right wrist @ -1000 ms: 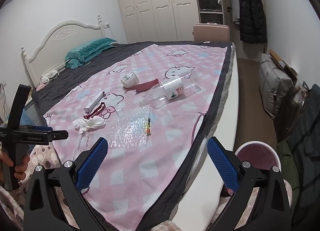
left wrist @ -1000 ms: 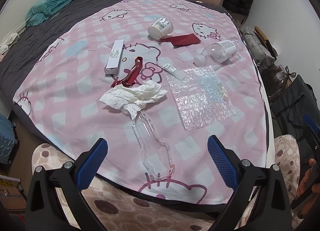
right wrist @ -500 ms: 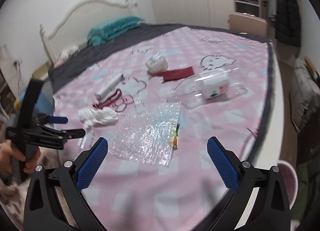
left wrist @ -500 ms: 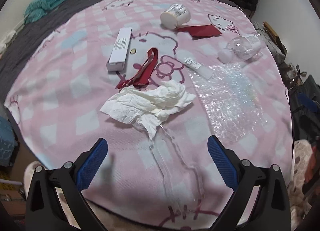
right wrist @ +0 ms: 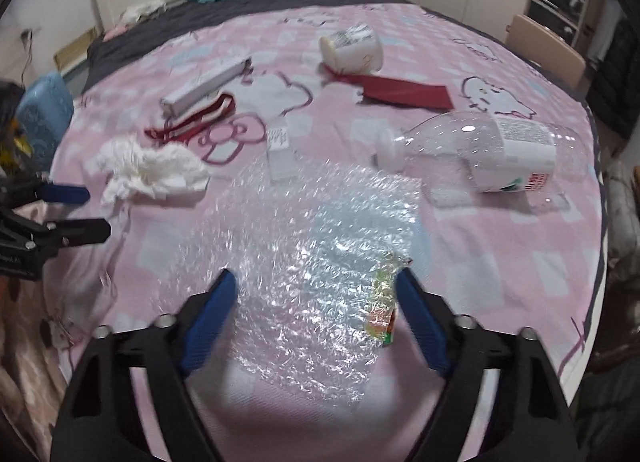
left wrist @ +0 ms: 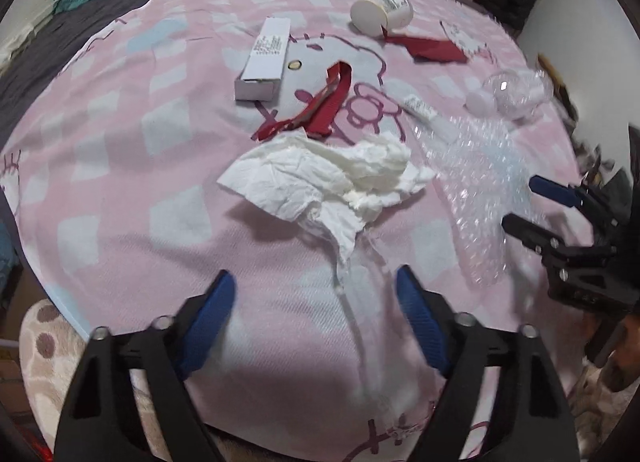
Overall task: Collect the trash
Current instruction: 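Grasp the bubble wrap with the right tool while the left tool grasps the clear hanger, then lift the bubble wrap and clear hanger and carry both toward the white bin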
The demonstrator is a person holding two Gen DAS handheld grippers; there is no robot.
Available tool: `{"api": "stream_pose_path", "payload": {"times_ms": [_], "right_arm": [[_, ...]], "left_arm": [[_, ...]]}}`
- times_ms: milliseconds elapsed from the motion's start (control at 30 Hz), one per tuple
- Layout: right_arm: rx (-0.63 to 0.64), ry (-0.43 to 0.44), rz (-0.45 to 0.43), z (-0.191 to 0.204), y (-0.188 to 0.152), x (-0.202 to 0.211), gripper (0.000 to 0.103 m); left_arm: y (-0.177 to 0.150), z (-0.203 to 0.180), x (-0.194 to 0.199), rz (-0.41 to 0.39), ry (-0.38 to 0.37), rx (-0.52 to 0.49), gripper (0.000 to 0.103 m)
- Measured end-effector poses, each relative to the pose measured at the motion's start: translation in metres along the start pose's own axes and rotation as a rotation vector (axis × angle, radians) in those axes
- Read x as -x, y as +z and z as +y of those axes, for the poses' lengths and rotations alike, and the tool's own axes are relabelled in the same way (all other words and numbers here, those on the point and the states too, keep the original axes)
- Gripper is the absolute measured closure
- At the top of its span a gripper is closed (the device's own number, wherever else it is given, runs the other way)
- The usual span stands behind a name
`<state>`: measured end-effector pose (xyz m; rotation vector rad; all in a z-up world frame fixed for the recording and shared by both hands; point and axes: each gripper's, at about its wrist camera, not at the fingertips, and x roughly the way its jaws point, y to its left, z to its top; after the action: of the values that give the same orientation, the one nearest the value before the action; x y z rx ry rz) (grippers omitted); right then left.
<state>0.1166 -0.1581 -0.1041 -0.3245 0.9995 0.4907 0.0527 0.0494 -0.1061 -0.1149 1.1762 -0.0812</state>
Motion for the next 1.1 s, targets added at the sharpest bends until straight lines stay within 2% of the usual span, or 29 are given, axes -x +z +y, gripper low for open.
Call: {"api": "stream_pose_path", "payload": {"times_ms": [100, 133, 167, 267, 367, 467, 600, 767, 867, 1000, 1100], "right_arm": [[0.017, -0.006, 0.011, 0.004, -0.002, -0.004, 0.044], [0.017, 0.001, 0.004, 0.004, -0.002, -0.001, 0.056], [0.011, 0.018, -0.006, 0.004, -0.001, 0.003, 0.078], [-0.022, 0.055, -0.034, -0.001, 0.000, 0.017, 0.089], [-0.067, 0.081, -0.086, -0.011, -0.002, 0.037, 0.091], [-0.129, 0.119, -0.152, -0.024, -0.002, 0.058, 0.092], [-0.170, 0.122, -0.254, -0.040, -0.002, 0.095, 0.093], [-0.199, 0.112, -0.354, -0.055, -0.006, 0.133, 0.093], [-0.203, 0.109, -0.383, -0.061, -0.006, 0.145, 0.093], [-0.245, 0.165, -0.429, -0.074, -0.012, 0.159, 0.093], [-0.223, 0.175, -0.459, -0.077, -0.013, 0.167, 0.093]], "left_arm": [[-0.002, -0.011, -0.001, 0.007, 0.009, -0.058, 0.057], [-0.002, -0.015, 0.000, 0.006, 0.000, -0.074, 0.070], [-0.003, -0.018, 0.002, 0.006, -0.008, -0.091, 0.081], [-0.005, -0.022, 0.004, 0.019, -0.046, -0.110, 0.089], [-0.007, -0.018, 0.008, 0.020, -0.125, -0.077, 0.098], [-0.010, -0.015, 0.016, 0.004, -0.174, -0.052, 0.099], [-0.012, -0.019, 0.031, -0.035, -0.177, -0.067, 0.099], [-0.011, -0.029, 0.073, -0.159, -0.101, -0.116, 0.099], [-0.007, -0.035, 0.102, -0.238, -0.048, -0.152, 0.099], [0.005, -0.043, 0.134, -0.311, -0.009, -0.179, 0.099], [0.015, -0.050, 0.153, -0.361, 0.015, -0.209, 0.099]]}}
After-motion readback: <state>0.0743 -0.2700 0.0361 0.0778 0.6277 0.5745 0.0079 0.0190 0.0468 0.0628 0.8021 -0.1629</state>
